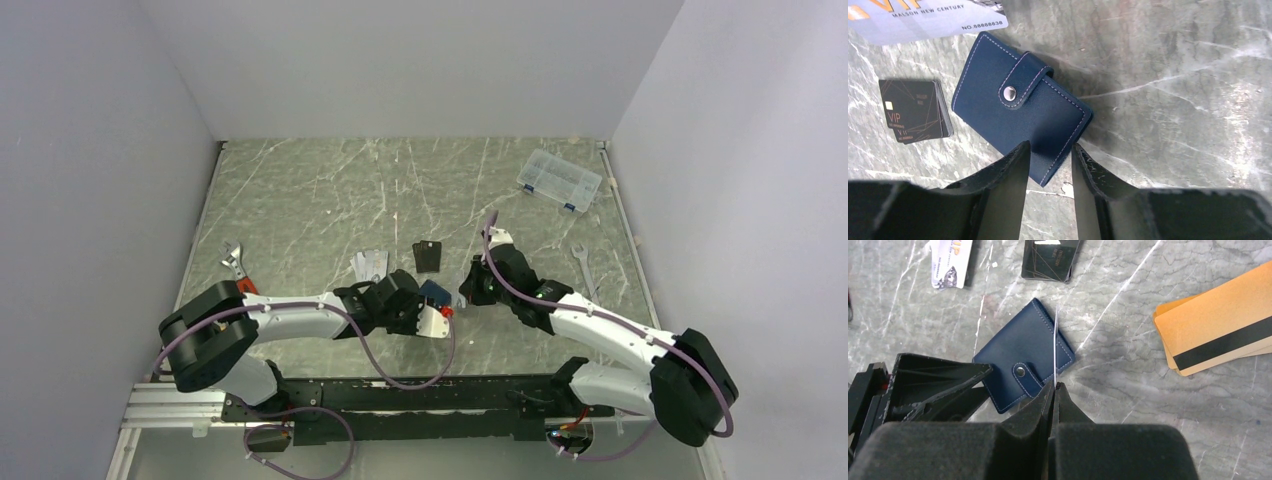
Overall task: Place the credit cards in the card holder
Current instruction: Open the card holder at the center of the board.
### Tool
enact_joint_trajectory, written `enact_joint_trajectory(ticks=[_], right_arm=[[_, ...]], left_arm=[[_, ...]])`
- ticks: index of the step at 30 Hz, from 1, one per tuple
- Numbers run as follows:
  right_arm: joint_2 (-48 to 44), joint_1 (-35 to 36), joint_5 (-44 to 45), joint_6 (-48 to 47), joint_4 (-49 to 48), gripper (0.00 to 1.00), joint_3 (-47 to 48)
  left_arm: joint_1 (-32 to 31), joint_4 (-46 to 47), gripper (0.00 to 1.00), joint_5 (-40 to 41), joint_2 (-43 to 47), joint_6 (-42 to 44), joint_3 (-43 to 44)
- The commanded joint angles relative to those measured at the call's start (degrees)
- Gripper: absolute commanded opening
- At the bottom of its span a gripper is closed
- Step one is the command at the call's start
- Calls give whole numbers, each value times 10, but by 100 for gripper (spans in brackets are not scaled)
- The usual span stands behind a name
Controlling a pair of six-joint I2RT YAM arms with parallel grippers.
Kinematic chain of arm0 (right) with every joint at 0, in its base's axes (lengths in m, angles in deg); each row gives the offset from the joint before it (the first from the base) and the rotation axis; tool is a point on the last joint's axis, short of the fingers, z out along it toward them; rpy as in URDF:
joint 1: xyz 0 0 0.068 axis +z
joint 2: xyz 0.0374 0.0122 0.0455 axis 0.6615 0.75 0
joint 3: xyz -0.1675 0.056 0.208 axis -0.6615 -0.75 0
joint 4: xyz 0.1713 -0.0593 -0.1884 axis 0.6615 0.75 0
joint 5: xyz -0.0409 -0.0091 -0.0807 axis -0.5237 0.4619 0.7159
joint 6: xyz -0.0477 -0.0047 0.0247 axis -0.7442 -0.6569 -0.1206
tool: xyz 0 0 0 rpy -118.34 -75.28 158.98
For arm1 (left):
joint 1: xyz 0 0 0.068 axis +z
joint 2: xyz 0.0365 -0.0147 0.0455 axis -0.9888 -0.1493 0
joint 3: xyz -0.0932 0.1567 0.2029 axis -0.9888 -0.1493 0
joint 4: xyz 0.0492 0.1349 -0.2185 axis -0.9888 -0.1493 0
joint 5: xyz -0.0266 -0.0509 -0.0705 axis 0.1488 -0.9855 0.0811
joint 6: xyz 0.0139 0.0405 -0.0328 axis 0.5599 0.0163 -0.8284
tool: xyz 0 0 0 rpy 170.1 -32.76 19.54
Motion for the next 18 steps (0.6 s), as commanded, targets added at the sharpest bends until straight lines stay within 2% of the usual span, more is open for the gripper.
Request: enact_joint_trajectory(ticks=[1, 9, 11, 12, 16, 18], right_arm=[[-25, -11, -24, -4, -39, 0, -11], [-14, -27, -63, -6, -58, 0, -12], [-9, -29, -67, -7, -63, 0, -11], [-6, -32, -66, -8, -64, 0, -11], [4, -54, -63, -20, -67, 0, 2], [16, -69, -62, -24, -68, 0, 12]], left_arm=[[17, 19, 39, 12, 1, -32, 27], [42, 41, 24, 39, 10, -84, 29], [44, 42, 22, 35, 11, -83, 29], [44, 35, 24, 22, 11, -75, 28], [39, 6, 49, -44, 32, -4, -3], [37, 39, 53, -48, 51, 31, -32]])
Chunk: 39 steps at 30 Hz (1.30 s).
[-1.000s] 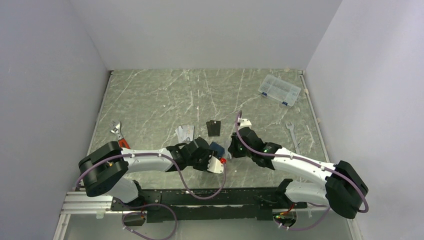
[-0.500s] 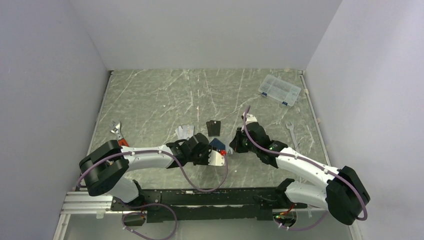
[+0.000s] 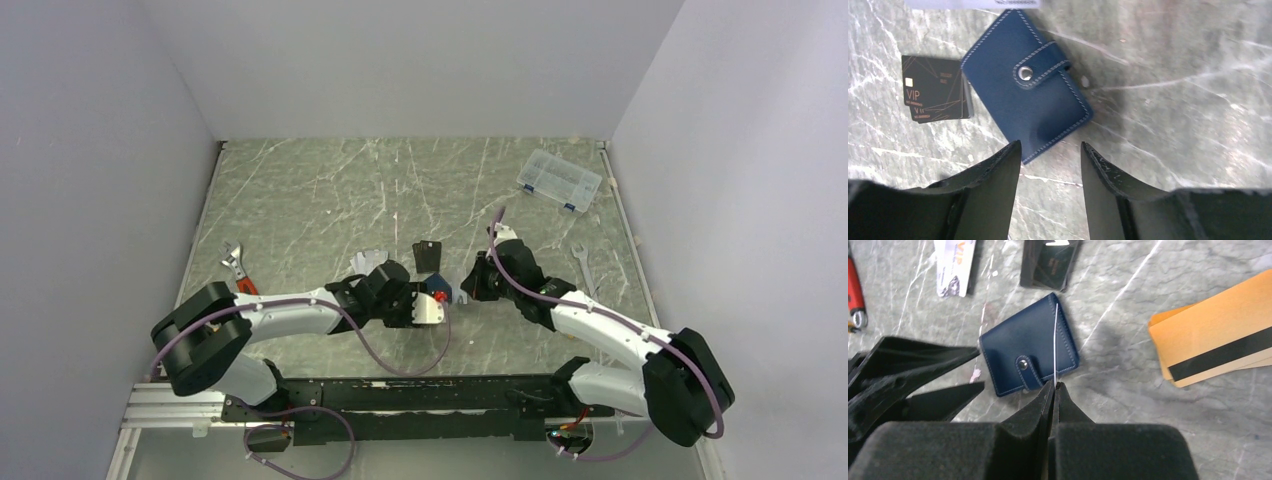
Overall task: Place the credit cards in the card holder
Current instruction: Open the card holder at the center of the board.
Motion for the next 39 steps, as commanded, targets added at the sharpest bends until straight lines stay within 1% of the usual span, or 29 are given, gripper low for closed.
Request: enact_joint_trajectory(ticks=[1, 5, 11, 16, 22, 30, 39], right_arm=[[23, -29, -3, -19, -31, 0, 33], [47, -42, -2, -25, -49, 0, 46], [79, -57, -15, -23, -85, 0, 42], [94, -61, -21, -25, -97, 0, 29], [103, -66, -34, -22, -117, 0, 17], [108, -66, -60, -4, -150, 0, 6], [118, -66, -80, 2, -183, 0, 15]], left_arm=[[-7, 33, 54, -43, 47, 74, -41], [-5, 46, 55, -25, 36, 76, -31], [-5, 43, 55, -43, 4, 83, -3], [-5, 28, 54, -57, -11, 107, 4], [-5, 30, 53, -41, -15, 91, 10], [8, 60, 42, -11, -21, 51, 30], [9, 58, 34, -20, -14, 55, 22]])
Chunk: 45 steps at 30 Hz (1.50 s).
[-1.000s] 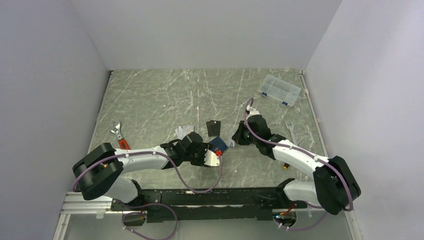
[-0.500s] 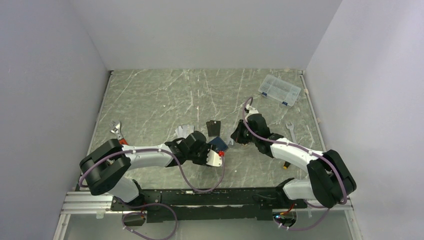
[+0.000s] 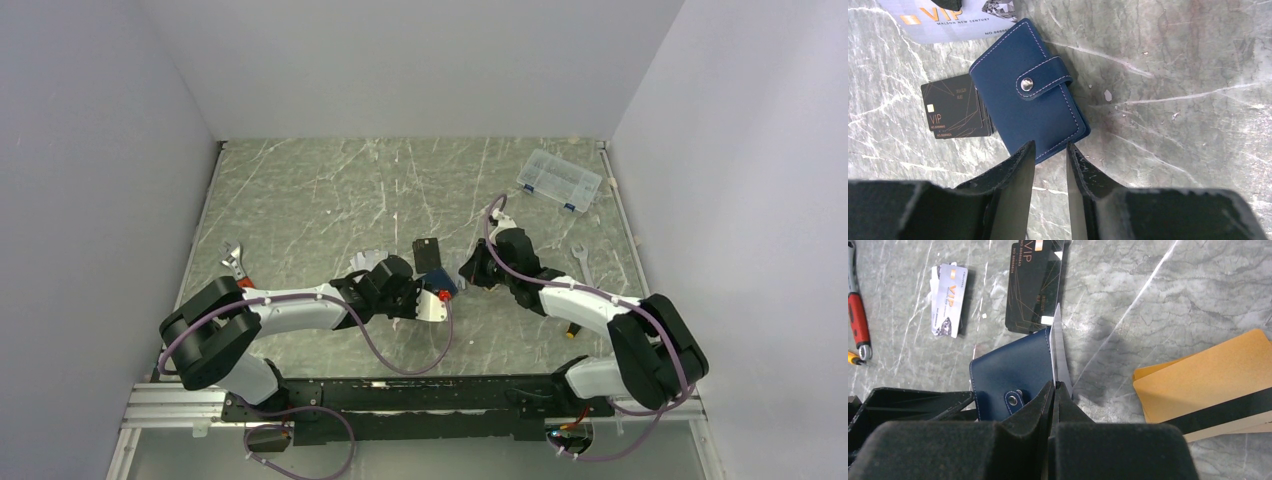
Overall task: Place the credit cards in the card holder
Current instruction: Open the card holder at the center of the board.
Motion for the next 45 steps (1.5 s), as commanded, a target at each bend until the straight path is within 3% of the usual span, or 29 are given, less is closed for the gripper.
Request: enact_joint_trajectory(ticks=[1, 7, 14, 23, 34, 40, 45], right_arm=[[-8, 0, -31, 5, -42, 0, 9], [-54, -28, -28, -22, -16, 0, 15], [-19, -29, -57, -16, -58, 0, 29], [73, -30, -144, 12, -209, 0, -6], [129, -48, -196, 31, -328, 0, -73], [178, -71, -262, 110, -489, 0, -134], [262, -89, -317, 214, -710, 0, -175]], left_arm=[[1, 27, 33, -10, 5, -5, 12], [1, 24, 33, -18, 17, 4, -4], [1, 18, 33, -19, 32, 11, -18], [1, 28, 34, -18, 44, 13, -33], [2, 58, 43, -8, 46, 20, -49], [3, 73, 47, -6, 43, 30, -60], [3, 55, 48, -19, 34, 49, -53]])
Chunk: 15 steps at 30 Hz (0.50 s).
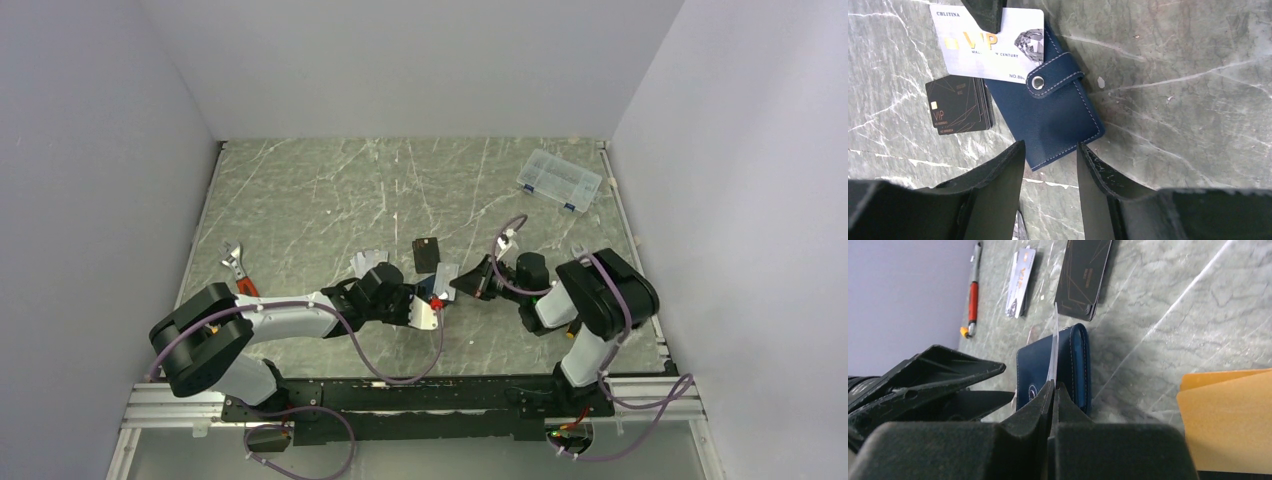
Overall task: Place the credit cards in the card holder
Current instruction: Open the card holder at the center of the board.
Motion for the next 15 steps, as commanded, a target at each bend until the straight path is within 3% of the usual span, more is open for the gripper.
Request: enact_joint_trajectory(ticks=[1, 7, 15], right_arm=[[74, -11, -74, 102, -237, 0, -27], [152, -12, -107, 177, -365, 0, -20], [110, -10, -105, 153, -307, 0, -29]], left_arm=[[1, -3, 48, -21, 5, 30, 6], [1, -32, 48, -32, 13, 58, 5], [1, -105, 51, -50, 40, 80, 7]])
